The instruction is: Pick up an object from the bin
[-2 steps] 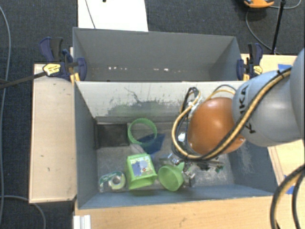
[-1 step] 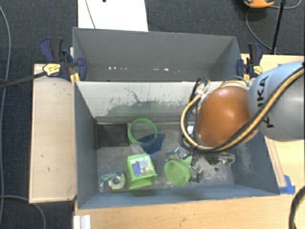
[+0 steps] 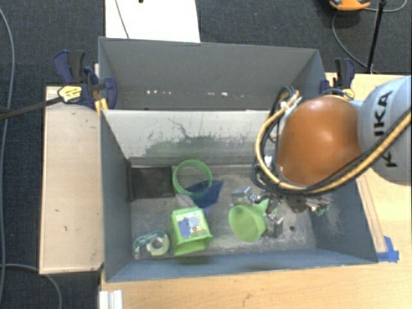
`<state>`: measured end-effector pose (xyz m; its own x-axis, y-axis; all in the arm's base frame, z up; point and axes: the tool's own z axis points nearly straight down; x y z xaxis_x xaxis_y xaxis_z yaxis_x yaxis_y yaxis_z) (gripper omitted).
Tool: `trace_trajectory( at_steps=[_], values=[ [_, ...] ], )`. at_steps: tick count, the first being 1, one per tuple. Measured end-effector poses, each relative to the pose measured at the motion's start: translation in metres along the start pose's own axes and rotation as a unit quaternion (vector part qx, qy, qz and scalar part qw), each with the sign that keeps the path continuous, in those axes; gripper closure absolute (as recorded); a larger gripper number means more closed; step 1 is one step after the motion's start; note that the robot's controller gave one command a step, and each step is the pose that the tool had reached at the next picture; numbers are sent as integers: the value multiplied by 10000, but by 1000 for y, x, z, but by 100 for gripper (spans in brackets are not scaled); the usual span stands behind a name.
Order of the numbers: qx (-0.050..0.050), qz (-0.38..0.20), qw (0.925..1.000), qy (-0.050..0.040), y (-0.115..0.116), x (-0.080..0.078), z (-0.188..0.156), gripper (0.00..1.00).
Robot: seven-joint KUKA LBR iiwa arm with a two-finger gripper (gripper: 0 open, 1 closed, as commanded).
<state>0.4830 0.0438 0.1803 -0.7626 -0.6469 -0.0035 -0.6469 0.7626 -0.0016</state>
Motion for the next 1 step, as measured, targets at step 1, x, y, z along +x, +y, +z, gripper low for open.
trace_trajectory(
  at_steps=[1],
  values=[
    [14, 83, 10000, -19, 0, -1, -48, 100]
  ],
)
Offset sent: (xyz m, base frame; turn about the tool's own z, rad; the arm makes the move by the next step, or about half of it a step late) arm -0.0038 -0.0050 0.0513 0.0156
